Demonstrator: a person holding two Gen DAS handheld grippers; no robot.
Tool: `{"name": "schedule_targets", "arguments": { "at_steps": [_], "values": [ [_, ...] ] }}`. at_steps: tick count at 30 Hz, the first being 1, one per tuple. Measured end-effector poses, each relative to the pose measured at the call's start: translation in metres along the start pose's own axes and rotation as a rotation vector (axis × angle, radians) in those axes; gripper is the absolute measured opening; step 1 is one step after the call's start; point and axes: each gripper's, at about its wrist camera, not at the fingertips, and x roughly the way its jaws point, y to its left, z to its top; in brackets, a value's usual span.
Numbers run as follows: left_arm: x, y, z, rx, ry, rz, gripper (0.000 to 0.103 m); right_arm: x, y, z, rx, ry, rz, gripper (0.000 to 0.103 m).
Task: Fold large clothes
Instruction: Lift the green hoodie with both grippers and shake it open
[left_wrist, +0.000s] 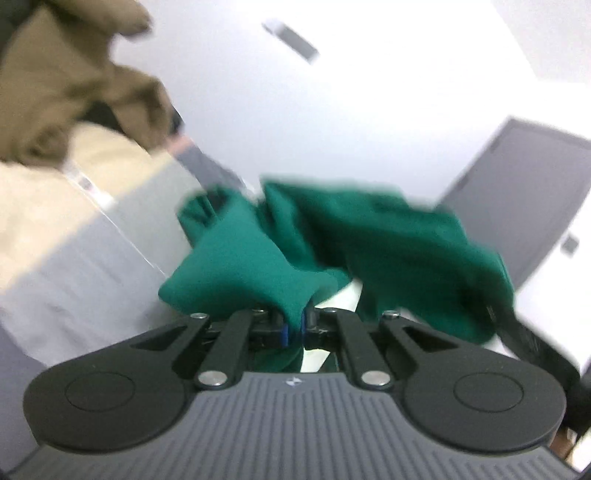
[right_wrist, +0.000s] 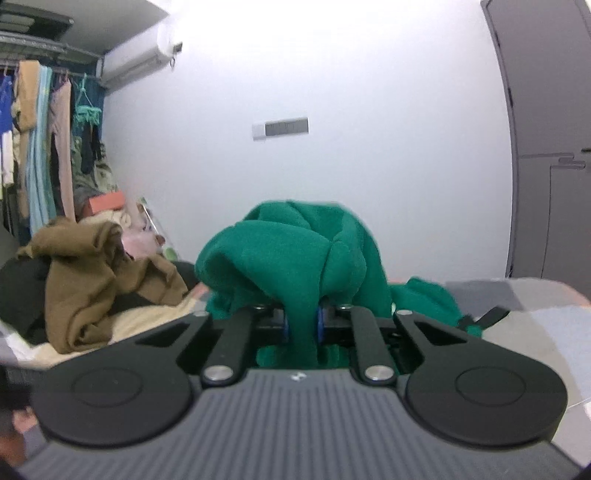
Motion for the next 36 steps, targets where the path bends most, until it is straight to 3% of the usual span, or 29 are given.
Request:
{"name": "schedule_targets", "arguments": {
  "at_steps": [7, 12, 20, 28, 31, 36],
  "values": [
    [-0.085, 0.022, 0.072, -0.035, -0.202, 0.109, 0.006, -0.082, 0.002, 0.026, -0.027, -0.097, 0.04, 0.014],
    [-0.122, 0.043, 0.116, -0.015, -0.28, 0.214, 0.006, -0.131, 0.007, 0.035, 0.012, -0.111, 0.134, 0.014],
    [-0.104, 0.105, 0.148, -0.042, -0.272, 0.425, 0.006, -0.156, 0.029, -0.005, 0.039, 0.139, 0.355, 0.014],
    [-0.047, 0.17, 0.144, 0.014, -0.2, 0.64, 0.007, -0.108, 0.072, -0.071, -0.055, 0.492, 0.442, 0.014],
    [-0.033, 0.186, 0.141, 0.014, -0.165, 0.679, 0.007, -0.09, 0.073, -0.086, -0.014, 0.567, 0.494, 0.014],
    [-0.026, 0.193, 0.143, 0.014, -0.136, 0.711, 0.008, -0.076, 0.076, -0.091, 0.038, 0.608, 0.54, 0.016]
  ]
}}
